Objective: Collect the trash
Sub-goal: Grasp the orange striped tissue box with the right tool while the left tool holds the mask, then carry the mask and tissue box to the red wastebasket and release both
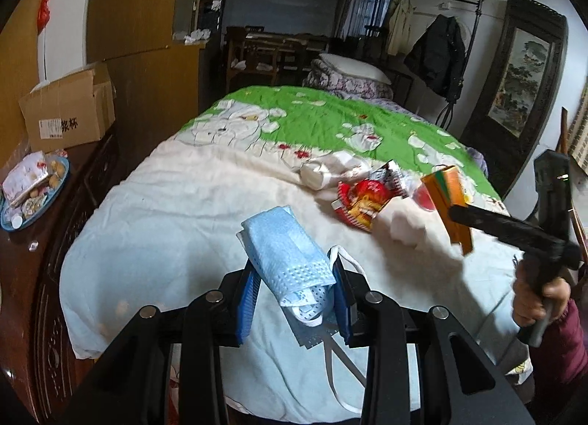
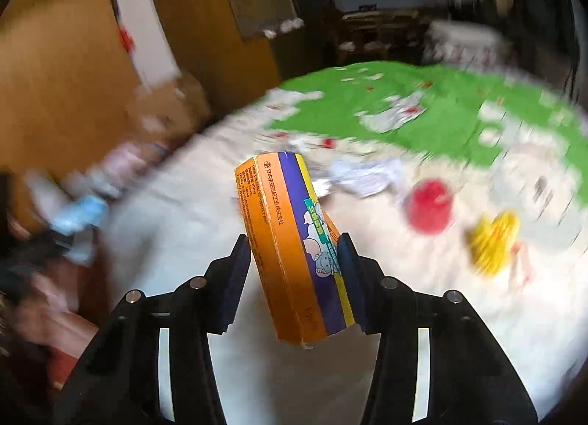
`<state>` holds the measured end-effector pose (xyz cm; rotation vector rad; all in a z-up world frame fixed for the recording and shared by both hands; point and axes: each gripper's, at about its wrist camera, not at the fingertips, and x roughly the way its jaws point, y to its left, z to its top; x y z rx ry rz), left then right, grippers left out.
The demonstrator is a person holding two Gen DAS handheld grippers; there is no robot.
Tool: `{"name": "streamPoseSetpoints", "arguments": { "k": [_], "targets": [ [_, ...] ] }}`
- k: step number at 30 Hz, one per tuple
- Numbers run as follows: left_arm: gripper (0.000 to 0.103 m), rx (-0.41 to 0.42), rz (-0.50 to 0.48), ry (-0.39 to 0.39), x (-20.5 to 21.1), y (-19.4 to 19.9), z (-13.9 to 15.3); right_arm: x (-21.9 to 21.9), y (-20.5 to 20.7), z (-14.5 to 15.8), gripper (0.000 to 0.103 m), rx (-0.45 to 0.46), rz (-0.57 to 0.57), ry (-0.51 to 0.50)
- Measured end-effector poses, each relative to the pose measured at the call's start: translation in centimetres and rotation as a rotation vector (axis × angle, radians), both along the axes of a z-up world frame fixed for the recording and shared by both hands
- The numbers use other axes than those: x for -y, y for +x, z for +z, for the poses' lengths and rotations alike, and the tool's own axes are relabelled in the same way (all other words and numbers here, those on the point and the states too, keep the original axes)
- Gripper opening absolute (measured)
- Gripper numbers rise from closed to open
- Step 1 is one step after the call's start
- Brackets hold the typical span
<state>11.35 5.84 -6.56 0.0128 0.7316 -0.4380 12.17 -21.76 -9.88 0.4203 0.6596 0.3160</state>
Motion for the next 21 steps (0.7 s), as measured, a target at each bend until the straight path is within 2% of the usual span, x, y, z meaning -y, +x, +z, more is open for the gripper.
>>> {"name": "streamPoseSetpoints", "arguments": {
  "k": [8, 13, 19, 21],
  "targets": [
    [0.036, 0.059, 0.002, 0.0, -0.5, -3.7, 2.2, 1.3, -4.6, 1.3, 0.049, 0.035, 0.062, 0.296],
    [0.036, 0.073, 0.031, 0.003, -1.9, -5.7, 3.0, 0.5, -7.1, 3.5, 0.049, 0.101, 0.039, 0.28],
    [0.036, 0.1, 0.1, 0.049, -5.4, -8.6, 3.6, -3.9, -10.7, 8.4, 0.049, 0.235, 0.128, 0.228],
    [0.036, 0.105, 0.14, 0.081, -7.1, -9.8, 3.5, -5.6, -11.4, 9.5, 0.049, 0.252, 0.167, 0.221]
  ]
}}
